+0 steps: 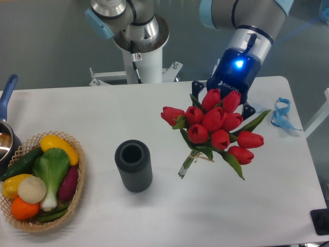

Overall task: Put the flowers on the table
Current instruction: 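Carry the red tulip bouquet in the gripper away from the grey cup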

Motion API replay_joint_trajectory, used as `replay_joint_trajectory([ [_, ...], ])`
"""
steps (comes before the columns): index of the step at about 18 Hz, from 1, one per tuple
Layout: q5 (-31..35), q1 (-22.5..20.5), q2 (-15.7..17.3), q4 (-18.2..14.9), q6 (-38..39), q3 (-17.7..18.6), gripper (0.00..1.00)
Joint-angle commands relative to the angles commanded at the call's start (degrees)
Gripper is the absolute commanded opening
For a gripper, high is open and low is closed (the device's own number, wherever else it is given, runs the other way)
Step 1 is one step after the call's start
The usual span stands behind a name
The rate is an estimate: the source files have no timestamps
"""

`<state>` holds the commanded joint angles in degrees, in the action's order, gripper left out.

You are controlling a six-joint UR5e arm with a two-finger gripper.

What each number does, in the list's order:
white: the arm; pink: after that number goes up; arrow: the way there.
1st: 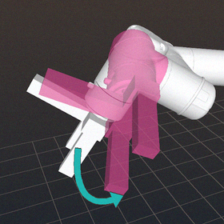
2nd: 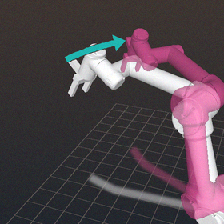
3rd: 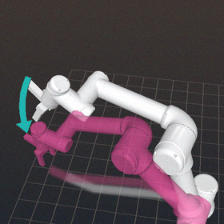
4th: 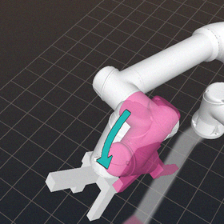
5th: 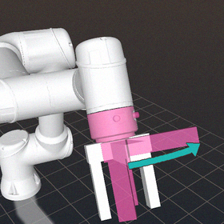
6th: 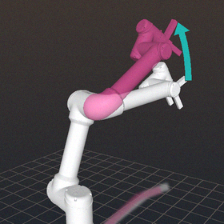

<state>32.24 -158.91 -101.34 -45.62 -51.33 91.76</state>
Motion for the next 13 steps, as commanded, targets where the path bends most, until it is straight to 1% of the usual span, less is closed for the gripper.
replay_joint_trajectory([
  [3, 5.1, 0.3, 0.3, -0.2, 0.1, -0.2, 0.32],
  [7, 6.2, 0.2, 0.5, -0.2, 0.0, -0.4, 0.32],
  [9, 8.1, 0.2, 0.6, -0.2, 0.1, -0.6, 0.32],
  [13, 14.5, 0.4, 0.4, -0.3, -0.6, -1.2, 0.32],
])
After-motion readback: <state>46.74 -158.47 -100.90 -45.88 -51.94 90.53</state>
